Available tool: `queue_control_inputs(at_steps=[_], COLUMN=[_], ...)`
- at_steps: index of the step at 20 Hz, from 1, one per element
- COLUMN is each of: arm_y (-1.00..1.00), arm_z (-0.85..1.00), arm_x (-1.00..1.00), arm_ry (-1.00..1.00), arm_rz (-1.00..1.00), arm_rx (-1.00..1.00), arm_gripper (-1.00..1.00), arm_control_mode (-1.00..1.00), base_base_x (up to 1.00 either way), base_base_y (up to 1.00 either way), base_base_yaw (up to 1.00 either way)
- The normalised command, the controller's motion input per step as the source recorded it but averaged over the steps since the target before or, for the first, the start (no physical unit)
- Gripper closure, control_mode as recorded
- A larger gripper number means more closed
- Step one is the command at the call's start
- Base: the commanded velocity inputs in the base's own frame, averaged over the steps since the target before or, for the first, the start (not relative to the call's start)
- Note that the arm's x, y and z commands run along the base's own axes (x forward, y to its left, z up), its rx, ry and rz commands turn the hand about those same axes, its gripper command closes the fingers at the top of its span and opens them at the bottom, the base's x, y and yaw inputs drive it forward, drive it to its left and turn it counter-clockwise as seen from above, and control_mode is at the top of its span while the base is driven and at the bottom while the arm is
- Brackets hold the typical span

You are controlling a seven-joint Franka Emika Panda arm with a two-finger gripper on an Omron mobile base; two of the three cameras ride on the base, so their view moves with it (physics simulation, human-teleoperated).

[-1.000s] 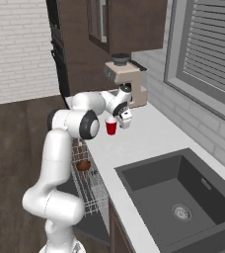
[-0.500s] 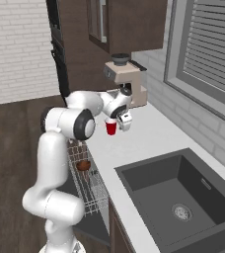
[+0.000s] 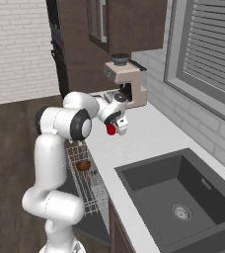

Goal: Pick up the cup and bowl from the counter, place them in the dishwasher, and close the dishwasher door.

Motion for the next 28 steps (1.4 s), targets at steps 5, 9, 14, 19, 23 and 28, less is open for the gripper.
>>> queue_control_inputs(at_steps=[5,9,14,19,23,28], arm_y=[0.11,0.14,0.01,0.0,0.0,0.19], arm_z=[-0.33,-0.35,-0.04,0.04,0.06,0.45], arm_x=[0.0,0.0,-0.08,-0.14,-0.67,-1.0], arm_ry=[0.02,0.03,0.0,0.0,-0.05,-0.09], arm_rz=[0.0,0.0,0.0,0.0,-0.01,-0.01], arm_rx=[-0.03,-0.04,0.0,0.0,0.0,0.0], arm_gripper=[1.0,1.0,1.0,1.0,1.0,1.0], arm_control_mode=[-1.0,-1.0,-1.0,-1.0,-1.0,-1.0], base_base_x=[0.0,0.0,0.0,0.0,0.0,0.0], base_base_y=[0.0,0.0,0.0,0.0,0.0,0.0], base_base_yaw=[0.0,0.0,0.0,0.0,0.0,0.0])
